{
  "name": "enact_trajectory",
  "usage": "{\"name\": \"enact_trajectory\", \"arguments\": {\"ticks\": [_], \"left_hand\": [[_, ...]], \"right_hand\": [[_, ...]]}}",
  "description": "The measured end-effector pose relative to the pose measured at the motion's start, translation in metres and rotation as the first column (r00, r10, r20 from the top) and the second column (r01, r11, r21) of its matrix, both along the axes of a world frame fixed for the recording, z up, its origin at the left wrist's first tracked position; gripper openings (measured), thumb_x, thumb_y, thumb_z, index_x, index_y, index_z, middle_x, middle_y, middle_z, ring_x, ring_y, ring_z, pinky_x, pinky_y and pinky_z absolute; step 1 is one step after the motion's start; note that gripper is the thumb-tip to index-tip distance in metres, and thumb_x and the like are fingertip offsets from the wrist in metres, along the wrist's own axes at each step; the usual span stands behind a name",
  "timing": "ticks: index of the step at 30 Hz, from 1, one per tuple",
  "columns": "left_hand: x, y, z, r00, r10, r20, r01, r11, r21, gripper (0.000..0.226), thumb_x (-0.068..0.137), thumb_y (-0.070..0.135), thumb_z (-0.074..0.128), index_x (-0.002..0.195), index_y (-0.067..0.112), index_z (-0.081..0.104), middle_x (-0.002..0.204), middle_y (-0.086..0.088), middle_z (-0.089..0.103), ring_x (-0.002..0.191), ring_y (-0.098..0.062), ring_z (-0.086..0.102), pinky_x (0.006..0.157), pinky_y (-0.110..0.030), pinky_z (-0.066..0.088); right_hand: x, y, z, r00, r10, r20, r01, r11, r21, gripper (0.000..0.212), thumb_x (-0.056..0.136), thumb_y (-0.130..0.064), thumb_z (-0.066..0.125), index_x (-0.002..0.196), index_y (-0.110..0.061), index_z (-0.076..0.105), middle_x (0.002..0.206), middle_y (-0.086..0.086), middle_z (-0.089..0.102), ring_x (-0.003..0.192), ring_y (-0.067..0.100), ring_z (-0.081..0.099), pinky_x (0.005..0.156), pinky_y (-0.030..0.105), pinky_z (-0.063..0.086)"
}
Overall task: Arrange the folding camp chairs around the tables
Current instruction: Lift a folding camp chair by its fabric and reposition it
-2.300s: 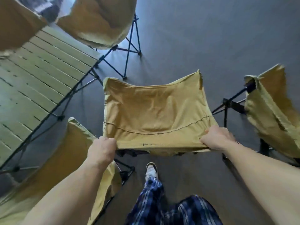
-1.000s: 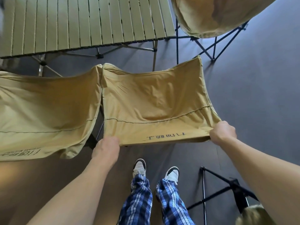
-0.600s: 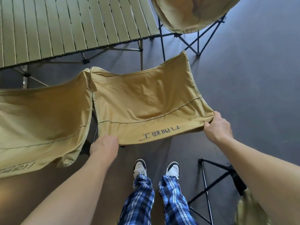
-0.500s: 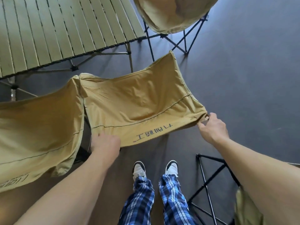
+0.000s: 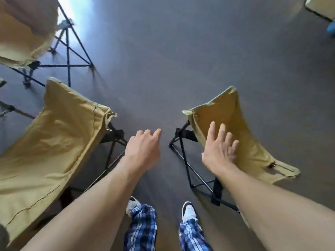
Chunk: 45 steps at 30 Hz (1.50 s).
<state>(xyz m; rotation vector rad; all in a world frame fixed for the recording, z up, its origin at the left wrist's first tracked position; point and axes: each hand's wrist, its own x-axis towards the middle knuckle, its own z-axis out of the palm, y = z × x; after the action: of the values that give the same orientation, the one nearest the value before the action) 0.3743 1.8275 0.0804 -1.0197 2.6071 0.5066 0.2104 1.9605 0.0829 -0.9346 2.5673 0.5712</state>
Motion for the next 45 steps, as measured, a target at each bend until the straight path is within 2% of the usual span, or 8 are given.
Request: {"name": "enact_trajectory", "arguments": {"ticks": [5, 9, 13, 17, 23, 27, 32, 45], "left_hand": [[-0.091, 0.066, -0.013, 0.997, -0.066, -0.028, 0.068, 0.995, 0.075, 0.062, 0.086, 0.02, 0.056, 0.144, 0.022, 0.032, 0.134, -0.009, 0.047, 0.119, -0.033, 0.044, 0.088, -0.042, 0.046], [-0.137, 0.112, -0.03, 0.98, -0.196, 0.017, 0.197, 0.979, -0.05, 0.08, 0.085, 0.019, 0.06, 0.152, 0.029, 0.017, 0.154, -0.01, 0.021, 0.137, -0.034, 0.024, 0.1, -0.045, 0.039], [-0.137, 0.131, -0.049, 0.912, -0.249, 0.327, 0.312, 0.937, -0.158, 0.07, 0.086, 0.022, 0.053, 0.149, 0.033, 0.024, 0.161, -0.01, 0.003, 0.146, -0.038, -0.005, 0.112, -0.057, 0.013], [-0.132, 0.165, -0.062, 0.779, -0.249, 0.575, 0.433, 0.878, -0.206, 0.05, 0.085, 0.031, 0.057, 0.134, 0.023, 0.049, 0.138, -0.012, 0.047, 0.132, -0.035, 0.036, 0.106, -0.051, 0.031], [-0.112, 0.204, -0.084, 0.699, -0.121, 0.705, 0.248, 0.965, -0.08, 0.046, 0.092, 0.025, 0.055, 0.136, 0.013, 0.054, 0.14, -0.016, 0.051, 0.123, -0.032, 0.054, 0.086, -0.039, 0.05], [-0.078, 0.22, -0.074, 0.723, -0.176, 0.669, 0.288, 0.956, -0.06, 0.036, 0.091, 0.018, 0.053, 0.124, 0.022, 0.065, 0.127, -0.002, 0.062, 0.117, -0.026, 0.06, 0.08, -0.034, 0.048], [-0.001, 0.233, -0.069, 0.823, -0.117, 0.556, 0.17, 0.984, -0.046, 0.04, 0.085, 0.019, 0.051, 0.125, 0.02, 0.058, 0.111, -0.003, 0.063, 0.102, -0.03, 0.065, 0.072, -0.033, 0.045], [0.227, 0.294, 0.051, 0.855, 0.241, 0.459, -0.211, 0.97, -0.117, 0.027, 0.085, 0.025, 0.05, 0.111, 0.021, 0.058, 0.109, -0.002, 0.062, 0.102, -0.026, 0.064, 0.072, -0.031, 0.044]], "right_hand": [[-0.026, 0.089, -0.026, 0.961, -0.194, 0.198, 0.163, 0.973, 0.164, 0.031, 0.092, -0.014, 0.05, 0.12, -0.021, 0.061, 0.122, 0.004, 0.063, 0.116, 0.028, 0.057, 0.103, 0.043, 0.027], [-0.037, 0.139, -0.041, 0.955, -0.117, 0.272, 0.095, 0.991, 0.093, 0.036, 0.091, -0.001, 0.043, 0.117, -0.019, 0.061, 0.123, 0.006, 0.062, 0.116, 0.03, 0.058, 0.097, 0.039, 0.036], [-0.047, 0.175, -0.048, 0.924, -0.1, 0.369, 0.035, 0.983, 0.18, 0.037, 0.088, -0.008, 0.056, 0.122, -0.022, 0.059, 0.126, 0.003, 0.06, 0.119, 0.03, 0.056, 0.099, 0.043, 0.037], [-0.057, 0.257, -0.059, 0.87, -0.281, 0.404, 0.107, 0.91, 0.401, 0.039, 0.087, -0.019, 0.055, 0.125, -0.018, 0.057, 0.128, 0.009, 0.053, 0.115, 0.035, 0.05, 0.089, 0.046, 0.038], [-0.055, 0.346, -0.104, 0.704, -0.645, 0.296, 0.382, 0.696, 0.608, 0.065, 0.075, -0.017, 0.055, 0.138, -0.006, 0.046, 0.138, 0.026, 0.04, 0.12, 0.047, 0.045, 0.095, 0.051, 0.044], [-0.045, 0.357, -0.103, 0.77, -0.607, 0.196, 0.406, 0.703, 0.584, 0.073, 0.084, -0.007, 0.053, 0.15, 0.001, 0.022, 0.15, 0.037, 0.021, 0.129, 0.051, 0.037, 0.092, 0.054, 0.045], [-0.02, 0.375, -0.079, 0.869, -0.395, 0.299, 0.176, 0.811, 0.558, 0.027, 0.09, -0.017, 0.06, 0.116, -0.013, 0.065, 0.103, 0.006, 0.054, 0.106, 0.028, 0.055, 0.086, 0.04, 0.049], [0.103, 0.342, 0.062, 0.954, 0.06, 0.292, -0.185, 0.888, 0.421, 0.037, 0.094, -0.016, 0.049, 0.13, -0.017, 0.056, 0.133, 0.006, 0.053, 0.119, 0.028, 0.053, 0.093, 0.037, 0.048]]}}
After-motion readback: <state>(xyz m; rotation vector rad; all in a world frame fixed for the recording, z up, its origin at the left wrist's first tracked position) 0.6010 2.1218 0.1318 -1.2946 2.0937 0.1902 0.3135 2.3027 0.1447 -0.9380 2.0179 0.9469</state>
